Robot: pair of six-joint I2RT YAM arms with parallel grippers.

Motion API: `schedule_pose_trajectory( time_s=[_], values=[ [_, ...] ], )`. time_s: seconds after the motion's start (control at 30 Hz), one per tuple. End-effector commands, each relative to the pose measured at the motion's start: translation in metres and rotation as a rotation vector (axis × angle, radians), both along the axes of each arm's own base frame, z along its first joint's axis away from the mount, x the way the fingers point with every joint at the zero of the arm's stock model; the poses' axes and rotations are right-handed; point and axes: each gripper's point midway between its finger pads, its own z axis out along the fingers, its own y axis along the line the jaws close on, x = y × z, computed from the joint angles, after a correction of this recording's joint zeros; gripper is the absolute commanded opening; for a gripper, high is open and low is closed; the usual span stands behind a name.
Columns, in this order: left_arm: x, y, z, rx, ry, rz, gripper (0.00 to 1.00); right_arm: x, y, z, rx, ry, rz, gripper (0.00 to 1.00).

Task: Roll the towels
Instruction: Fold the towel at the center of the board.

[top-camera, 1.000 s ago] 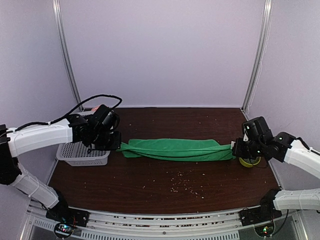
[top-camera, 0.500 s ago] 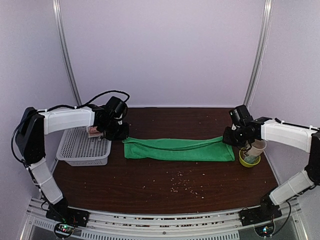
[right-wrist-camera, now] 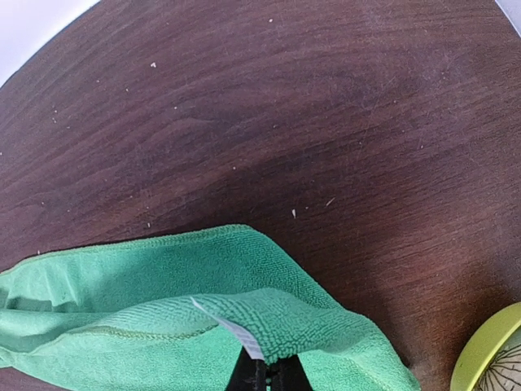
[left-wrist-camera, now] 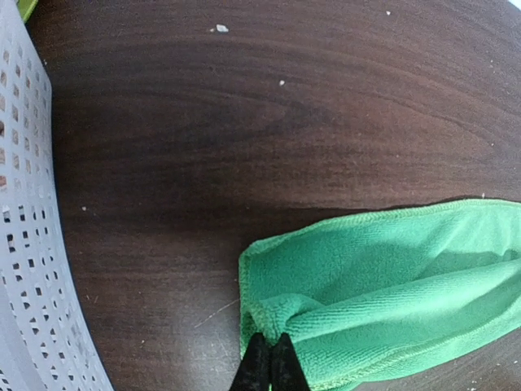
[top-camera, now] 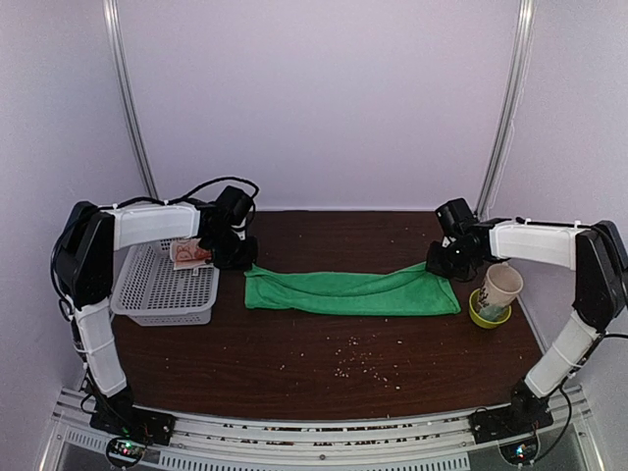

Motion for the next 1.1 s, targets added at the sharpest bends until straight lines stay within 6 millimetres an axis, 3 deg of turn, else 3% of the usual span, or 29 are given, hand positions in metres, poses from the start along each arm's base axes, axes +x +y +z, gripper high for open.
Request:
schedule_pose_trajectory(
  time_s=[0.0, 0.13, 0.53, 0.57, 0.6, 0.7, 0.77, 0.83, 0.93, 1.07],
  values=[
    [0.016, -0.003, 0.022, -0.02, -0.043, -0.012, 0.0, 0.015, -0.01, 0.013, 0.005, -0.041, -0.038, 0.0],
    [0.024, -0.003, 0.024, -0.015, -0.051, -0.019, 0.0, 0.022, -0.014, 0.01, 0.012, -0.033, -0.066, 0.0],
    [0.041, -0.006, 0.003, -0.012, -0.013, -0.029, 0.0, 0.046, -0.013, -0.011, 0.029, 0.012, -0.094, 0.0],
    [0.043, -0.006, 0.003, -0.013, -0.012, -0.031, 0.0, 0.049, -0.012, -0.012, 0.033, 0.018, -0.09, 0.05],
    [0.045, -0.007, 0.004, -0.015, -0.013, -0.035, 0.03, 0.05, -0.01, -0.012, 0.037, 0.026, -0.083, 0.16],
    [0.048, -0.011, 0.013, -0.026, -0.024, -0.052, 0.42, 0.055, -0.009, 0.002, 0.042, -0.006, -0.078, 0.57],
    [0.047, -0.011, 0.023, -0.029, -0.038, -0.055, 0.6, 0.056, -0.011, 0.02, 0.035, -0.049, -0.076, 0.76],
    [0.045, -0.008, 0.036, -0.029, -0.059, -0.055, 0.7, 0.055, -0.013, 0.038, 0.025, -0.082, -0.072, 0.84],
    [0.036, -0.008, 0.06, -0.036, -0.103, -0.06, 0.84, 0.047, -0.009, 0.061, 0.003, -0.119, -0.043, 0.85],
    [0.006, -0.023, 0.087, 0.004, -0.167, -0.114, 0.9, 0.022, 0.027, 0.074, 0.0, -0.153, 0.104, 0.81]
  ],
)
